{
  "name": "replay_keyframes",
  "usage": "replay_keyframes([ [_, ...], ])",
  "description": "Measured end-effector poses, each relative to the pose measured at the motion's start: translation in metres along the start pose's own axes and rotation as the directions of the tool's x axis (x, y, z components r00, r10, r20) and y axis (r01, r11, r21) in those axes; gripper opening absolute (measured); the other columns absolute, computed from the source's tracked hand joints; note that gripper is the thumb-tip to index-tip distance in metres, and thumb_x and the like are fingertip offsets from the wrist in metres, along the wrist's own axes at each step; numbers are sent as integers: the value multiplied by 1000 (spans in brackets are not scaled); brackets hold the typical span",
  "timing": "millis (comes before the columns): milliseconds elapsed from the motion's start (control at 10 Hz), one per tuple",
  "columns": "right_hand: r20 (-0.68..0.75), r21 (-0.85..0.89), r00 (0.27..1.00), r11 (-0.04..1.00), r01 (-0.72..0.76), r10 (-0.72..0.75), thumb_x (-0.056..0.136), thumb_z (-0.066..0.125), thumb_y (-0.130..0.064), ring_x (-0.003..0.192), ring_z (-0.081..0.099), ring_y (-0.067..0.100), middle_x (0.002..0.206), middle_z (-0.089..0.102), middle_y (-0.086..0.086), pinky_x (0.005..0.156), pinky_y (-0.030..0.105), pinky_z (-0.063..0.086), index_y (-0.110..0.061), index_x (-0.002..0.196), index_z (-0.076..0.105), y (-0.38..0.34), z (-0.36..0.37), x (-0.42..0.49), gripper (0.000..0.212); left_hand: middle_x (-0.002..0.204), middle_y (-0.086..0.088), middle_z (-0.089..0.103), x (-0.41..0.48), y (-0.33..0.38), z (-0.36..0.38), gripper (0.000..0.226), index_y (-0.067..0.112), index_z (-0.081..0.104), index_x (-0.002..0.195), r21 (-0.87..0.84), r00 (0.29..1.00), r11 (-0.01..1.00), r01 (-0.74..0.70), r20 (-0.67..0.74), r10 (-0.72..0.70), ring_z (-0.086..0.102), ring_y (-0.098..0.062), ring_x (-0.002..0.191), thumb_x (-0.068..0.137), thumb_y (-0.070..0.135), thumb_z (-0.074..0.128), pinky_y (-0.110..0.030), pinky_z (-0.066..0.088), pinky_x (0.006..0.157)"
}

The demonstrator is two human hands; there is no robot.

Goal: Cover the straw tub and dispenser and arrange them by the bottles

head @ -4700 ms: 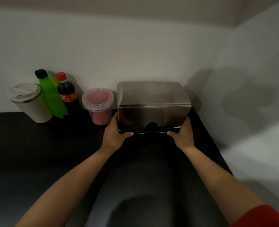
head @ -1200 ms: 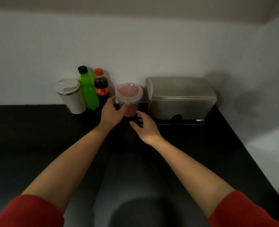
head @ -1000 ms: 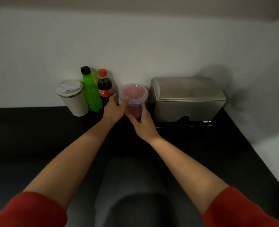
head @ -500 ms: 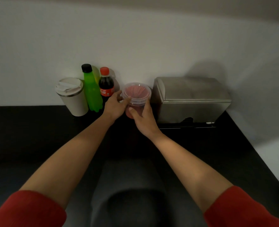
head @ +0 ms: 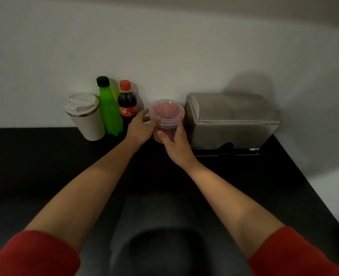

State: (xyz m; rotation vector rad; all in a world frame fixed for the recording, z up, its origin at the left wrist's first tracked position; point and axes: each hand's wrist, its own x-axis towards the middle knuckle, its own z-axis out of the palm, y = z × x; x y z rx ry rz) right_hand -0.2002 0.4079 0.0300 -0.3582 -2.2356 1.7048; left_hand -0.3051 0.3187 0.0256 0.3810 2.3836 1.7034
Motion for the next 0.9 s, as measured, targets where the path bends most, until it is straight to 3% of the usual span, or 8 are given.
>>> replay_keyframes([
  [300,22,14,1000,1000,14,-14,89,60,-19,135,38,16,146,39,8,115,41,30,-18,150,15,-1,-2,-2,75,141,-12,47,-1,1,1,68,12,35,142,-6,1000,1000,-6,-16,6,47,-22,125,86,35,63,-27,40,96],
  [500,56,-24,998,1000,-3,4,89,59,-23,137,35,18,149,36,8,116,43,28,-18,151,12,0,-3,-2,78,140,-10,49,1,2,-2,67,10,36,142,-9,1000,1000,-1,-10,1,48,-22,125,85,34,64,-34,41,103],
  [700,59,-19,998,999,38,-37,90,58,-19,135,38,15,147,40,6,116,40,29,-18,149,18,0,-5,-3,71,141,-11,47,-1,3,0,68,11,34,143,9,1000,1000,15,-5,-15,46,-22,126,86,36,63,-29,40,99],
  [800,58,17,996,998,61,-62,90,58,-17,134,39,13,146,40,5,116,37,29,-18,149,20,2,-7,-3,70,142,-10,45,-3,3,1,68,11,33,143,27,1000,1000,-3,-15,3,45,-22,127,86,37,62,-24,36,94],
  [900,41,24,996,996,84,-85,89,59,-18,131,39,7,145,40,1,110,22,29,-21,148,20,3,-8,-4,71,143,-10,45,-10,6,-2,70,10,33,143,41,1000,999,-3,-26,4,45,-22,128,86,37,63,-26,36,99],
])
